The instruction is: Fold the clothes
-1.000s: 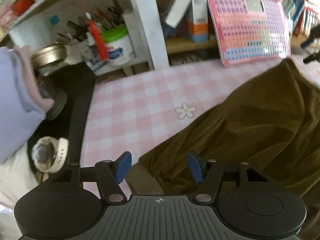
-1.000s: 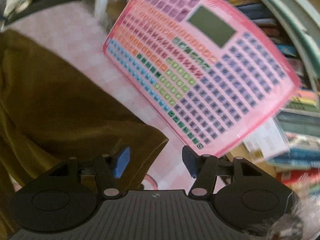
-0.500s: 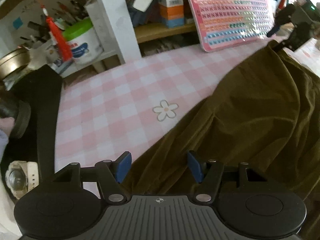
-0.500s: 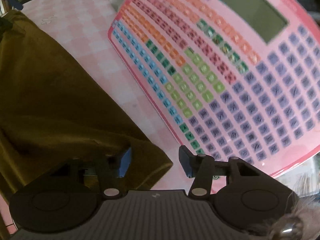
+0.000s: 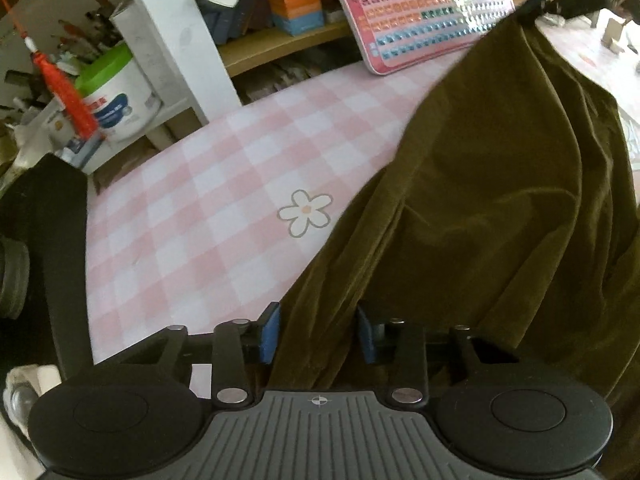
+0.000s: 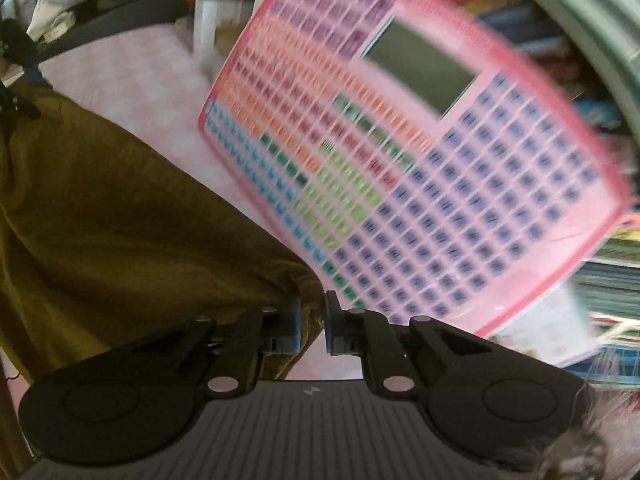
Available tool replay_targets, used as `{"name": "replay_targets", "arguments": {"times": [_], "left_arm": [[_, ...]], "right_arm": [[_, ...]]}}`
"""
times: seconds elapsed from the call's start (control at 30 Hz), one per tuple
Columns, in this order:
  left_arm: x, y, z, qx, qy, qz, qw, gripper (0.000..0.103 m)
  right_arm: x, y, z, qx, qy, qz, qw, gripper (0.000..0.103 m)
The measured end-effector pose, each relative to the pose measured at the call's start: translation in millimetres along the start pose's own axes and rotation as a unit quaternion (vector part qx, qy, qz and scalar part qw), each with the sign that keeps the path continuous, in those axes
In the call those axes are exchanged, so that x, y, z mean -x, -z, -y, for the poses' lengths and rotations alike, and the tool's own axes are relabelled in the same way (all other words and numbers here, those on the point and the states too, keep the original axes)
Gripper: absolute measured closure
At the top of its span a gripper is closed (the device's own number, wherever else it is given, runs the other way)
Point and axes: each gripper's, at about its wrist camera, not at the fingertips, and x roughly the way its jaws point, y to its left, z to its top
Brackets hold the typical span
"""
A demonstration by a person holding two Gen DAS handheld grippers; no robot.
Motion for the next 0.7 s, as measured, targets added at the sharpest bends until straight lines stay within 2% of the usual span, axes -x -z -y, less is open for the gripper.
{"name": "replay_targets", "arguments": {"times": [0.03,0.13,0.27,0.4,0.57,0.7], "left_arm": [[1,0,0,0.000,-0.003,0.003,1.0000,0.089],[14,3,1,-0.002,-0.025,0.031,0.9992,0.096],[54,10,4,0.000,-0.032,0.086,0.9958,0.097],[96,21,21,-0.029,-0.046,0.130,0.9900,0.097],[142,55,55,-0.074,-0.053,0.170,0.9813,0.097],[170,95,89,-0.103,-0.037,0.184,0.9768,0.097]], "right_arm": [[7,0,-3,0.004,0.010,0.004,1.000,0.093],[31,-3,-10,0.008,0.030,0.019,0.999,0.093],[67,1,-24,0.003,0.073,0.042,0.996,0.093],[111,19,-48,-0.021,0.112,0.062,0.992,0.093],[171,58,-104,-0.062,0.154,0.081,0.983,0.093],[211,101,-162,-0.097,0.170,0.071,0.978,0.093]]}}
